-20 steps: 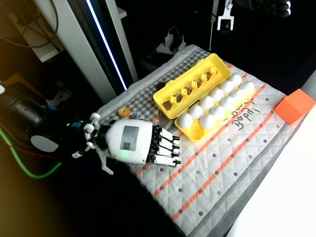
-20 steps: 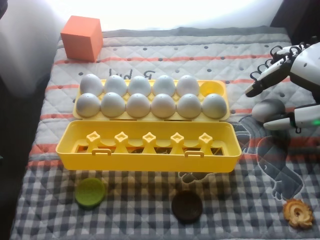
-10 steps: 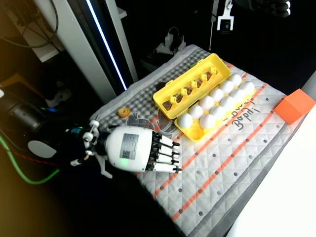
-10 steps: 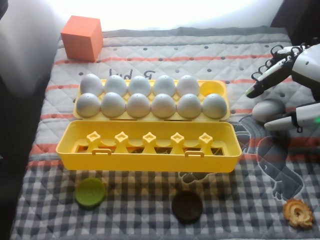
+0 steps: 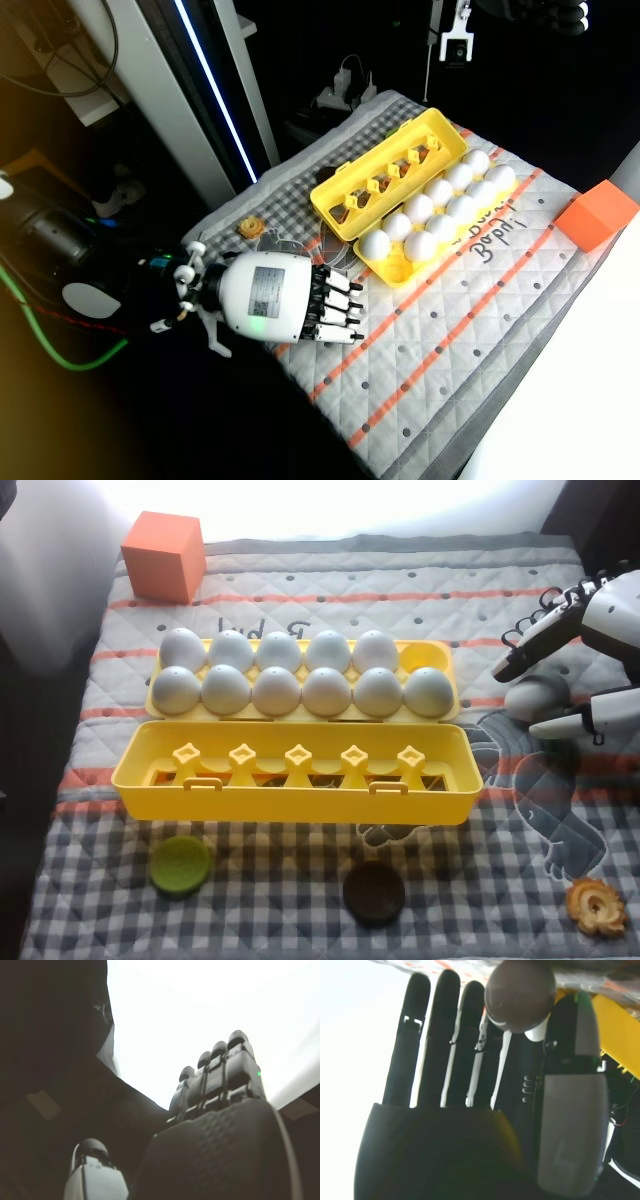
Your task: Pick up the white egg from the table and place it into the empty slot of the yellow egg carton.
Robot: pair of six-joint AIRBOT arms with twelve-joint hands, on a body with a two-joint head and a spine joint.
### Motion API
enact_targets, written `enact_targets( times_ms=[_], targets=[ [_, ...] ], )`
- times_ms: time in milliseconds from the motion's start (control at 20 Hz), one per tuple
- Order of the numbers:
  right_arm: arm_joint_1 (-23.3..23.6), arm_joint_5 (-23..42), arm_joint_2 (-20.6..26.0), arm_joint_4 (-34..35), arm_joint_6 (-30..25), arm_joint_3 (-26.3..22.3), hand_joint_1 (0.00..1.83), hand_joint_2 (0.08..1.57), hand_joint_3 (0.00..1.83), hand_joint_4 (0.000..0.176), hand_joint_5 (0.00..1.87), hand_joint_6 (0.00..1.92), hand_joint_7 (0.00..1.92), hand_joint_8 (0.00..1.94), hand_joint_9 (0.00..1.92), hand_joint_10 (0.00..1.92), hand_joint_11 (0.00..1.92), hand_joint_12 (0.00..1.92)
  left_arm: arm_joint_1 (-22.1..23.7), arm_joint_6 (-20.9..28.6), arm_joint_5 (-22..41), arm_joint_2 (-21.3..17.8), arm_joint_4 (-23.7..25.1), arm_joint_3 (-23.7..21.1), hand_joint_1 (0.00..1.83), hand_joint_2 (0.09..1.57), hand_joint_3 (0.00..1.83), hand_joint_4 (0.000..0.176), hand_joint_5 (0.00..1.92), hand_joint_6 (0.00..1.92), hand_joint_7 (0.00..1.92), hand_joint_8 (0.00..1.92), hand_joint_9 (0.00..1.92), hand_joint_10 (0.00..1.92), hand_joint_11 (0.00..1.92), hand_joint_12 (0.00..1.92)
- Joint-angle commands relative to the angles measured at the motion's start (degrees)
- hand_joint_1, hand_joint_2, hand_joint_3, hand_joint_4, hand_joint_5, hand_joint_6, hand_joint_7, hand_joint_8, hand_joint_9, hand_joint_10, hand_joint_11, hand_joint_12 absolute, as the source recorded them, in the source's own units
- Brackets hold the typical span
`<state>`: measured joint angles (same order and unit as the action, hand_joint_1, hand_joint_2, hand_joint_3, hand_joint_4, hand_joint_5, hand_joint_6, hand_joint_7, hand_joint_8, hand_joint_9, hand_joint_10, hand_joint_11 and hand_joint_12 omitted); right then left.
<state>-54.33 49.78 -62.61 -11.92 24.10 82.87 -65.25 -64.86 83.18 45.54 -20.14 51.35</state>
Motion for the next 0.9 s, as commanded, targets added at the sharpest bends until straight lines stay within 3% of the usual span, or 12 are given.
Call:
enact_targets(
  times_ms=[0, 50, 200, 350, 400, 600, 850],
  targets=[
    [0.7, 5.52, -0.02, 1.65, -0.35, 0.16, 1.04, 0.95, 0.0, 0.0, 0.96, 0.0, 0.99, 0.0, 0.98, 0.0, 0.65, 0.67, 0.32, 0.37, 7.16, -0.13, 0.4, 0.01, 0.0, 0.68, 0.0, 0.065, 0.0, 0.0, 0.0, 0.0, 0.0, 0.0, 0.0, 0.0],
    [0.69, 5.5, -0.04, 1.65, -0.35, 0.17, 1.05, 0.94, 0.0, 0.0, 0.97, 0.0, 1.0, 0.0, 1.02, 0.01, 0.66, 0.81, 0.32, 0.37, 7.17, -0.13, 0.4, 0.01, 0.0, 0.68, 0.0, 0.071, 0.0, 0.0, 0.0, 0.0, 0.0, 0.0, 0.0, 0.0],
    [0.69, 5.5, -0.07, 1.62, -0.34, 0.17, 1.06, 0.96, 0.0, 0.0, 0.99, 0.0, 1.04, 0.0, 1.04, 0.0, 0.61, 0.88, 0.32, 0.37, 7.17, -0.12, 0.4, 0.0, 0.0, 0.69, 0.0, 0.064, 0.0, 0.0, 0.0, 0.0, 0.0, 0.0, 0.0, 0.0],
    [0.69, 5.51, -0.07, 1.62, -0.34, 0.17, 1.07, 0.98, 0.0, 0.0, 1.01, 0.0, 1.05, 0.0, 1.06, 0.0, 0.7, 0.77, 0.3, 0.37, 7.18, -0.13, 0.39, 0.0, 0.0, 0.68, 0.0, 0.068, 0.0, 0.0, 0.0, 0.0, 0.0, 0.0, 0.0, 0.0],
    [0.7, 5.51, -0.07, 1.63, -0.34, 0.17, 1.13, 1.04, 0.01, 0.0, 1.13, 0.68, 1.09, 0.01, 1.09, 0.0, 0.76, 0.65, 0.29, 0.37, 7.17, -0.11, 0.39, 0.0, 0.0, 0.68, 0.0, 0.071, 0.0, 0.0, 0.0, 0.0, 0.0, 0.0, 0.0, 0.0],
    [0.71, 5.51, -0.07, 1.63, -0.34, 0.17, 1.13, 1.07, 0.0, 0.0, 1.07, 0.83, 1.1, 0.0, 1.08, 0.0, 0.76, 0.64, 0.28, 0.37, 7.18, -0.1, 0.39, 0.0, 0.0, 0.68, 0.0, 0.058, 0.0, 0.0, 0.0, 0.0, 0.0, 0.0, 0.0, 0.0],
    [1.05, 5.52, -0.07, 1.63, -0.34, 0.17, 1.14, 1.07, 0.0, 0.0, 1.08, 0.81, 1.12, 0.0, 1.12, 0.0, 0.77, 0.69, 0.23, 0.39, 7.18, -0.13, 0.39, -0.03, 0.0, 0.68, 0.0, 0.065, 0.0, 0.0, 0.0, 0.0, 0.0, 0.0, 0.0, 0.0]
  ],
)
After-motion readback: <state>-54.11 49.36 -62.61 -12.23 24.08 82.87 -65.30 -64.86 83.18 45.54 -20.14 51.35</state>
